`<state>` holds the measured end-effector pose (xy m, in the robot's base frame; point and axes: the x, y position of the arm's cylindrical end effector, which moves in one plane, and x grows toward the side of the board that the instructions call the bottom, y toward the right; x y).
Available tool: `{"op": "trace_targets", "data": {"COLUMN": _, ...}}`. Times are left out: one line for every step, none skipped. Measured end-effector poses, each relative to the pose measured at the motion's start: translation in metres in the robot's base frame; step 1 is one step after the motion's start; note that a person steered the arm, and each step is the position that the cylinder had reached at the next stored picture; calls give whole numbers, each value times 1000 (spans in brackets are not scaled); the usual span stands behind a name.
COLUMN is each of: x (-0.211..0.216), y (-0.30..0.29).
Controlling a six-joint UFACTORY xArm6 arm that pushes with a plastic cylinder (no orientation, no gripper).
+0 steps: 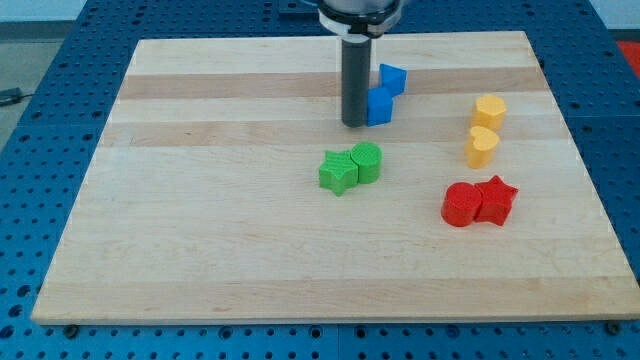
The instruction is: Move the yellow heart vertically to the top side of the red star
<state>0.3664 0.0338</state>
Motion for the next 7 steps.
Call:
{"op": "trace_targets", "data": {"x": -10, "y": 20}}
{"op": "trace_targets", "data": {"x": -7, "y": 25}}
{"op": "trace_targets", "data": {"x": 24, "y": 33}}
{"op": "trace_targets", "data": {"x": 59, "y": 55}}
{"op": "trace_targets", "data": {"x": 86, "y": 89}}
{"op": "trace_targets", "data": {"x": 95, "y": 119}}
{"op": "trace_targets", "data": {"x": 84, "y": 123}}
